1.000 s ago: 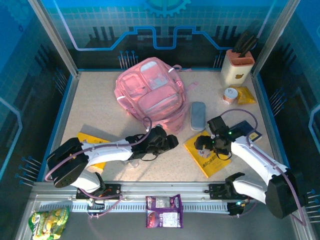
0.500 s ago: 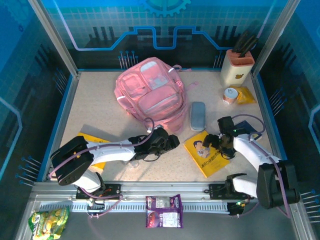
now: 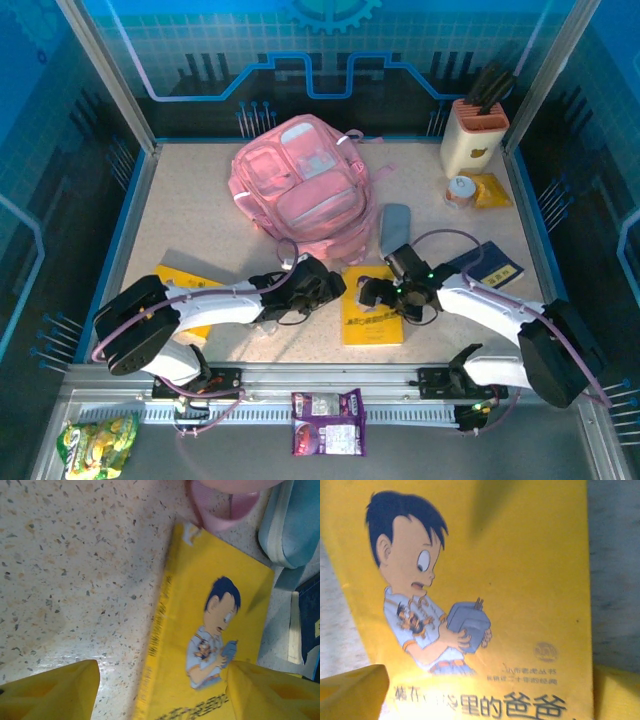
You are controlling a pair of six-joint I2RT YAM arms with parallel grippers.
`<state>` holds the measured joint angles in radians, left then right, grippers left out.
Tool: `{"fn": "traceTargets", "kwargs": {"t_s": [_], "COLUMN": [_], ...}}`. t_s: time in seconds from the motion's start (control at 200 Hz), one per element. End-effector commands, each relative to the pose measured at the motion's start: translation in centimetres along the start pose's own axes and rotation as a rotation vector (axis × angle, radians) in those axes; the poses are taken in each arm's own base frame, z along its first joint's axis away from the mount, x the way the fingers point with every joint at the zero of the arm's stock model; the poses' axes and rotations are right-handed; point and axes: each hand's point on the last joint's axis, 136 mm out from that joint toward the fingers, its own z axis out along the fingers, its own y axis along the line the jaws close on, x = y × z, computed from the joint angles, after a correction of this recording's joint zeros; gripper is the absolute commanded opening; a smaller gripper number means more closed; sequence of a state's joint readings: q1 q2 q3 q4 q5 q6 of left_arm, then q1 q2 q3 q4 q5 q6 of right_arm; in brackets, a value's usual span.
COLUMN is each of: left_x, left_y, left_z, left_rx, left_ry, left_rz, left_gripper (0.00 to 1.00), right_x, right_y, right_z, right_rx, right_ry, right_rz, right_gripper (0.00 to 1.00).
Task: Pack the student bag
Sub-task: Move the book to the center of the table, then pick up the book from the center of the table.
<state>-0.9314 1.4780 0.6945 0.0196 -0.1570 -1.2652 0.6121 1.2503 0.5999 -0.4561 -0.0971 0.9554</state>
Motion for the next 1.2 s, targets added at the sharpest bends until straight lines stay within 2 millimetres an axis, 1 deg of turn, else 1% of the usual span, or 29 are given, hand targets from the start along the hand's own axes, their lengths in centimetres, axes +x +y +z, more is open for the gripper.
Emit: {"fn": "traceTargets", "kwargs": {"t_s": [0.0, 0.065, 0.125, 0.16, 0.215, 0.325, 0.44, 0.565, 0.675, 0.825, 0.961, 1.011, 1.196], "left_x": [0.1, 0.6, 1.0, 1.2, 1.4, 1.6, 1.7, 2.4, 2.5, 2.8, 2.4, 2.3, 2.4], "left_y": [-0.3, -1.0, -1.6, -1.6, -1.4, -1.1, -0.9, -1.3, -0.9, -0.6, -0.1, 0.1, 0.6], "left_z": [-0.2, 0.1, 0.6, 0.9, 1.3, 1.8, 2.1, 2.8, 3.1, 3.5, 3.4, 3.4, 3.5], "left_rx": [0.016, 0.030, 0.050, 0.046, 0.028, 0.013, -0.007, 0.005, -0.011, -0.033, -0.055, -0.063, -0.081], "left_ry": [0.032, 0.063, 0.090, 0.102, 0.109, 0.113, 0.120, 0.155, 0.157, 0.171, 0.151, 0.148, 0.149], "left_rz": [0.026, 0.049, 0.062, 0.067, 0.071, 0.076, 0.094, 0.107, 0.114, 0.122, 0.121, 0.121, 0.122], "left_gripper": [0.65, 0.62, 0.61, 0.60, 0.58, 0.56, 0.54, 0.51, 0.51, 0.51, 0.51, 0.51, 0.51], "right_x": [-1.0, -1.2, -1.3, -1.4, -1.4, -0.8, -0.2, -0.2, -0.1, 0.2, 0.4, 0.3, 0.1], "right_y": [2.1, 1.4, 0.3, -0.4, -1.2, -1.2, -0.1, 0.7, 0.2, 0.6, 1.3, 1.9, 2.9], "right_z": [-1.1, -1.4, -1.6, -1.8, -1.9, -1.4, -0.4, -0.1, 0.6, 0.7, 0.2, -0.3, -1.9], "right_rx": [-0.081, -0.118, -0.131, -0.129, -0.133, -0.158, -0.229, -0.271, -0.248, -0.251, -0.276, -0.305, -0.333], "right_ry": [-0.032, -0.038, -0.039, -0.044, -0.044, -0.005, 0.052, 0.068, 0.086, 0.098, 0.111, 0.108, 0.088], "right_rz": [-0.043, -0.081, -0.098, -0.105, -0.118, -0.156, -0.196, -0.201, -0.193, -0.209, -0.212, -0.216, -0.245], "right_gripper": [0.88, 0.82, 0.77, 0.74, 0.74, 0.77, 0.76, 0.78, 0.81, 0.83, 0.83, 0.82, 0.78]}}
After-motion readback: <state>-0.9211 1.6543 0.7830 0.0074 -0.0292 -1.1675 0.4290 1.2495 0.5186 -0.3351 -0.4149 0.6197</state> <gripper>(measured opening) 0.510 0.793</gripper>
